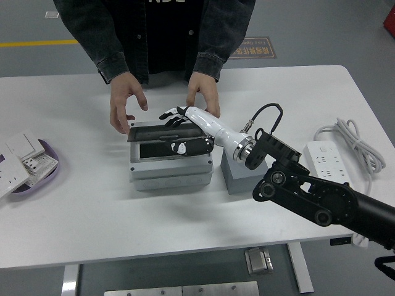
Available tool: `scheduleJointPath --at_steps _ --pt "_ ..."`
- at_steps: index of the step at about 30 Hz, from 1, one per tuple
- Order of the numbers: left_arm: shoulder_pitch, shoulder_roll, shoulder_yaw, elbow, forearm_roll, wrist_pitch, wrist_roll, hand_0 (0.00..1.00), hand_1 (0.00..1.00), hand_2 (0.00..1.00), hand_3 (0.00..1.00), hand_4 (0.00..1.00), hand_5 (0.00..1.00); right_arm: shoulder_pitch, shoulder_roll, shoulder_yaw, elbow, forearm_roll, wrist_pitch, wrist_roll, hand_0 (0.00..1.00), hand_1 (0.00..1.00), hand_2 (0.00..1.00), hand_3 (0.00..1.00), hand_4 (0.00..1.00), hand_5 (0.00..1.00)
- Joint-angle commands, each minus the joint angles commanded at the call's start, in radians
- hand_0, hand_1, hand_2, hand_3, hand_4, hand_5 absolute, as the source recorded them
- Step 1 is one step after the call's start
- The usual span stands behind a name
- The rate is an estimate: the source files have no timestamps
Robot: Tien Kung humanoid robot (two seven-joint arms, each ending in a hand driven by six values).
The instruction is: Pick up the cylinder from the cube,place it in the box,flap close box
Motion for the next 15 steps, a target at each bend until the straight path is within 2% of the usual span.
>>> scheduleJointPath --at_steps 5,6,8,15 --pt "0.001 -0.002 0.002 0.000 -0.003 0.001 -0.001 0.601 0.582 0.558 0.601 0.668 0.273 -0.023 -0.001 0.005 -0.001 0.078 -0.003 0.027 0.763 0.679 0.678 0.739 0.652 0.191" --pt "0.001 -0.003 0.002 0.000 -0.003 0.001 -0.001 0.601 0.582 0.558 0.601 0.667 0.273 -0.027 -0.003 0.011 -0.001 0.082 -0.004 0.030 0.749 0.677 0.675 0.728 0.580 0.196" --pt "0.001 -0.003 0.001 0.000 -0.003 0.001 -0.001 0.601 0.582 0.558 0.601 0.667 0.273 -0.036 -0.007 0.034 0.002 0.080 -0.006 0.034 0.749 0.677 0.675 0.728 0.580 0.196" --pt "0.005 -0.004 0.001 0.000 -0.005 0.001 -0.002 0.601 0.582 0.558 0.601 0.667 0.272 -0.131 -0.047 0.200 0.068 0.000 -0.027 0.048 0.748 0.678 0.674 0.731 0.582 0.218"
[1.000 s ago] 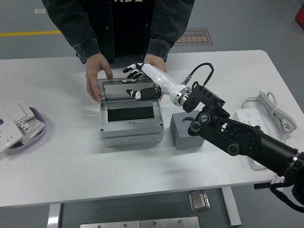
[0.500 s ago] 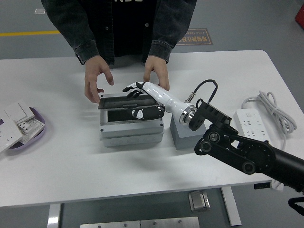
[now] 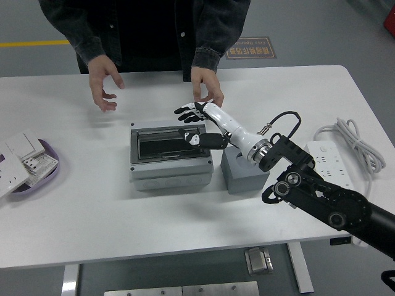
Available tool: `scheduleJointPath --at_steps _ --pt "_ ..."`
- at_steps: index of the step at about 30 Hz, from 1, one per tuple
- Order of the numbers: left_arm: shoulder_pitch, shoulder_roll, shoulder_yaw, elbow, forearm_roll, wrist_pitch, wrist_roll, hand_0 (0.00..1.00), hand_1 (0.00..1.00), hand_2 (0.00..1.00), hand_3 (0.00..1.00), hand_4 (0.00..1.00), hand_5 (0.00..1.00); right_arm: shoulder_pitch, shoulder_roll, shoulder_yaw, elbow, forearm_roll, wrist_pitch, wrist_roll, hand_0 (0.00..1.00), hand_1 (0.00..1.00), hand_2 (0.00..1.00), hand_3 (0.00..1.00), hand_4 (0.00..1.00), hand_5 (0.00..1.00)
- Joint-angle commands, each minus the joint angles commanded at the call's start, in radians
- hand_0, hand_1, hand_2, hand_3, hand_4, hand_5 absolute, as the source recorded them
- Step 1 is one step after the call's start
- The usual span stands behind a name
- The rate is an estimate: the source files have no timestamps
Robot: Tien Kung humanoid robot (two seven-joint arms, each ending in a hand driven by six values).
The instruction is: Pick up the cylinder from the cube,place it in the box,flap close box
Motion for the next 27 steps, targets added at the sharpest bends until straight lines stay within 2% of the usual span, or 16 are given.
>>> scheduleJointPath --at_steps 5,8,12,19,21,27 --pt "0.008 0.001 0.006 0.000 -0.009 0.003 0.002 0.601 0.582 0.558 0.601 0.667 0.271 -0.107 -0.010 0.173 0.071 -0.059 -0.027 0.056 0.748 0.678 0.676 0.731 0.593 0.219" --pt "0.014 0.001 0.013 0.000 -0.018 0.006 0.002 0.601 0.582 0.558 0.601 0.667 0.271 -0.183 0.010 0.293 0.090 -0.051 -0.044 0.105 0.748 0.678 0.676 0.731 0.593 0.219" --pt "0.020 0.001 0.020 0.000 -0.025 0.008 0.002 0.601 0.582 0.558 0.600 0.667 0.271 -0.284 0.053 0.440 0.082 0.010 -0.052 0.164 0.732 0.662 0.659 0.707 0.591 0.222" --pt "0.028 0.003 0.029 0.000 -0.034 0.010 0.000 0.601 0.582 0.558 0.601 0.668 0.268 -0.443 0.121 0.686 0.019 0.165 -0.007 0.250 0.702 0.643 0.643 0.688 0.593 0.224" --pt "0.033 0.003 0.031 0.000 -0.038 0.011 0.001 0.601 0.582 0.558 0.599 0.668 0.272 -0.464 0.136 0.734 0.002 0.204 0.011 0.270 0.707 0.647 0.646 0.686 0.558 0.220" --pt "0.045 0.005 0.031 0.000 -0.037 0.011 0.002 0.601 0.582 0.557 0.600 0.668 0.271 -0.472 0.162 0.841 -0.037 0.274 0.068 0.298 0.719 0.655 0.648 0.687 0.566 0.210"
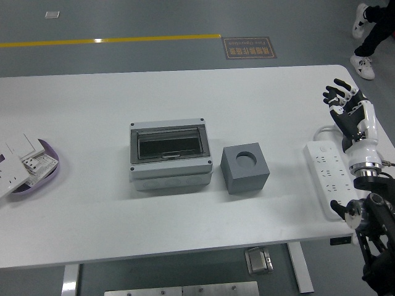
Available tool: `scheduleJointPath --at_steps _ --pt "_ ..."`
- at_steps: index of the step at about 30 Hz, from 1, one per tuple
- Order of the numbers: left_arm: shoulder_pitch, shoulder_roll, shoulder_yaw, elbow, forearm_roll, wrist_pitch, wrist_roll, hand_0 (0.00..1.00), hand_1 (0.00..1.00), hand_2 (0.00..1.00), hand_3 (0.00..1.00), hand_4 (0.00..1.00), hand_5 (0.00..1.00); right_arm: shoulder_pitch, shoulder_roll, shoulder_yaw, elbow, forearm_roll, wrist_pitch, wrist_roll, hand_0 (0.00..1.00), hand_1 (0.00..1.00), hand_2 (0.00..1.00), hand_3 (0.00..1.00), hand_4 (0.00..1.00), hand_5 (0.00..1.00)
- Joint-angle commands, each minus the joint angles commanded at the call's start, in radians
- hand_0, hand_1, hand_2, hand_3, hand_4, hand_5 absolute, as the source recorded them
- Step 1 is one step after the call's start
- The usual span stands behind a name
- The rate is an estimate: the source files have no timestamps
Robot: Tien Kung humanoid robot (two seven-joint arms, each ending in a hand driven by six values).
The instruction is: Pick up the cylinder from the cube,place it in the box,flap close box
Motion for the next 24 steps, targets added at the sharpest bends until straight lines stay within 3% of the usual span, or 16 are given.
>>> scheduleJointPath --at_steps 11,12,24 --pt "0.022 0.017 -0.009 0.000 0.005 -0.005 0.002 0.601 0.582 0.557 0.599 0.668 0.271 -0.024 0.046 0.002 -0.034 0.028 0.017 0.021 0.710 0.663 0.654 0.685 0.628 0.194" --pt "0.023 0.018 -0.009 0.000 0.006 -0.006 0.001 0.601 0.582 0.557 0.597 0.666 0.270 -0.024 0.046 0.003 -0.033 0.024 0.017 0.021 0.703 0.658 0.648 0.676 0.641 0.162" --pt "0.036 0.015 0.001 0.000 -0.030 -0.001 -0.007 0.601 0.582 0.558 0.598 0.664 0.265 -0.033 0.023 -0.020 -0.009 -0.003 0.022 0.001 0.703 0.657 0.645 0.673 0.652 0.181"
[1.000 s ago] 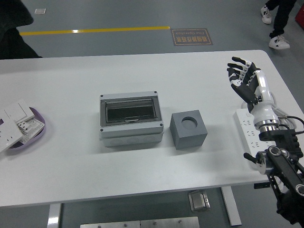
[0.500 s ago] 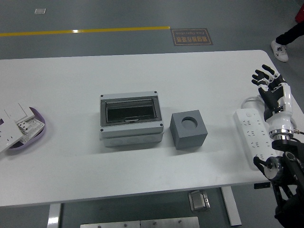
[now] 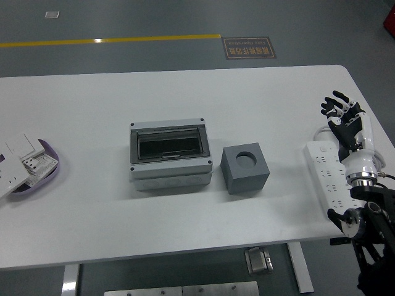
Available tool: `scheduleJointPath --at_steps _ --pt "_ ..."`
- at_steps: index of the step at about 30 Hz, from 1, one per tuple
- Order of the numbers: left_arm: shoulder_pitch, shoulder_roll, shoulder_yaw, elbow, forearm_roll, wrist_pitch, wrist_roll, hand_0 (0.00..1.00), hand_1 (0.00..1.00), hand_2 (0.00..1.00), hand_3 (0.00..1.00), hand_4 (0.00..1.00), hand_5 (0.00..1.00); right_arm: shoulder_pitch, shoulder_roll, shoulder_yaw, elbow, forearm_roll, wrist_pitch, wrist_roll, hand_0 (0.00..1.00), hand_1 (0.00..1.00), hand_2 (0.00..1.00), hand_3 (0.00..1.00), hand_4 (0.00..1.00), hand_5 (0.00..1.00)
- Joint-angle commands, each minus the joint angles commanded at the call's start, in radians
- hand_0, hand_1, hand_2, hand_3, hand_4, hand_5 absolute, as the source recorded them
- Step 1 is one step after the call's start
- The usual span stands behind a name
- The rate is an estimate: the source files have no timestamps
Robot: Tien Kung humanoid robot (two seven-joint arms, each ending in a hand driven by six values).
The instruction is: Pick up the cylinder from the cube,place it in the box,flap close box
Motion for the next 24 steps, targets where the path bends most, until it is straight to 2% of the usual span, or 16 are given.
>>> scheduleJointPath --at_steps 12,24 --pt "-0.032 0.004 0.020 0.000 -0.031 -0.002 -0.020 0.602 0.582 0.557 0.598 0.663 0.262 0.006 -0.005 0.040 0.038 -0.027 0.001 -0.019 0.712 0.664 0.651 0.666 0.668 0.165" --pt "-0.060 -0.003 0.001 0.000 -0.023 -0.003 -0.027 0.602 0.583 0.557 0.598 0.663 0.261 0.006 -0.007 0.073 0.062 -0.030 -0.015 -0.015 0.718 0.666 0.653 0.657 0.684 0.168"
